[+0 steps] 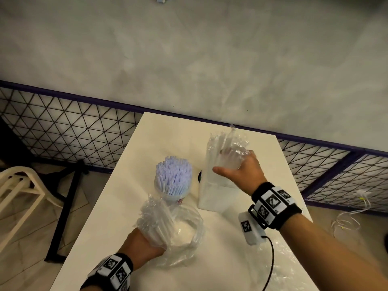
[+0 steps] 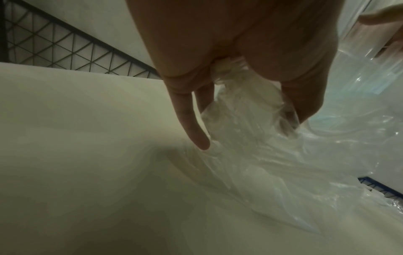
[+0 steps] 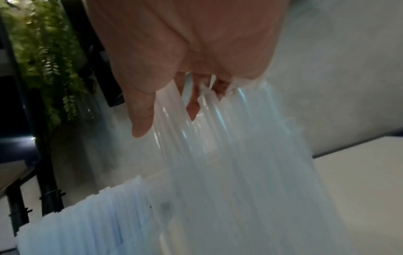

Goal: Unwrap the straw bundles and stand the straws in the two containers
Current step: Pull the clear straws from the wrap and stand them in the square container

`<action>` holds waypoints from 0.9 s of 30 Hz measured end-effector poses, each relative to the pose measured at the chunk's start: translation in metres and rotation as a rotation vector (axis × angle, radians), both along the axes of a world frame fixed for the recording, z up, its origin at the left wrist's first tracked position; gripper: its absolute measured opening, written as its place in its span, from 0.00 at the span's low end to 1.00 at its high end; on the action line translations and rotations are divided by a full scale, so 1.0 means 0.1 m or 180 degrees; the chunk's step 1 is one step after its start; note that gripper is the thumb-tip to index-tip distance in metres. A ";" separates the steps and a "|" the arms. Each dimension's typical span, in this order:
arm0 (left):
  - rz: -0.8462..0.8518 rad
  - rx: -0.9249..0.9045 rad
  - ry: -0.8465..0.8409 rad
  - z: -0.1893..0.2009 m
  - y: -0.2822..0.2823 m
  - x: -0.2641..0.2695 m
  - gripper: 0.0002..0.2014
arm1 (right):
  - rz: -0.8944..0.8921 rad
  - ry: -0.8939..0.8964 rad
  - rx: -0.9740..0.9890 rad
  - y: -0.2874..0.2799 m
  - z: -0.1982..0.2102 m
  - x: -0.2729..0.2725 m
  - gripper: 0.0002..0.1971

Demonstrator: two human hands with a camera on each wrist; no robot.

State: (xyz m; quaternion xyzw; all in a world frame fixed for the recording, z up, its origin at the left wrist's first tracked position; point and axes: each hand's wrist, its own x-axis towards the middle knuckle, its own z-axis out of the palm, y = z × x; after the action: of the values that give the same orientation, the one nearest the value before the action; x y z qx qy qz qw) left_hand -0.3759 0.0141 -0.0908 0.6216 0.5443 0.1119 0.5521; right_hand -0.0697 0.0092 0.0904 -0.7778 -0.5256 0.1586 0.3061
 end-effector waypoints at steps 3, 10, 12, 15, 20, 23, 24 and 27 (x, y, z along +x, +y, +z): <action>-0.0026 0.0044 0.0015 -0.02 -0.01 0.00 0.24 | -0.0006 -0.0088 0.0148 -0.05 0.15 0.01 0.50; -0.0125 0.0157 0.0110 -0.02 0.00 0.01 0.25 | 0.0520 -0.0440 0.1364 -0.03 0.61 -0.01 0.64; -0.0116 0.0149 0.0093 0.02 0.00 0.02 0.26 | 0.0800 -0.0906 0.1142 0.02 0.58 -0.11 0.64; -0.0262 0.0164 0.0157 -0.01 0.01 0.00 0.26 | 0.0970 -0.1334 0.0956 0.14 0.47 -0.19 0.59; -0.0125 0.0099 0.0032 0.01 -0.01 -0.01 0.26 | 0.1151 -0.1700 0.1247 0.36 0.43 -0.17 0.46; -0.0156 0.0154 0.0083 0.05 -0.01 -0.01 0.26 | 0.1090 -0.1995 0.1149 0.39 0.24 -0.14 0.32; -0.0163 0.0174 0.0123 0.04 -0.01 -0.01 0.25 | 0.1055 -0.2099 0.1143 0.37 0.14 -0.14 0.28; -0.0219 0.0222 0.0228 0.05 -0.01 0.00 0.19 | 0.1126 -0.2394 0.0873 0.24 -0.19 -0.17 0.22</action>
State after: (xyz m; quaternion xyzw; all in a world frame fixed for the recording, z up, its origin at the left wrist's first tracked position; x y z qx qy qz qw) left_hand -0.3764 0.0128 -0.0856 0.6623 0.5378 0.0894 0.5139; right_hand -0.0869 0.0329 0.0712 -0.6316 -0.7418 -0.1569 0.1620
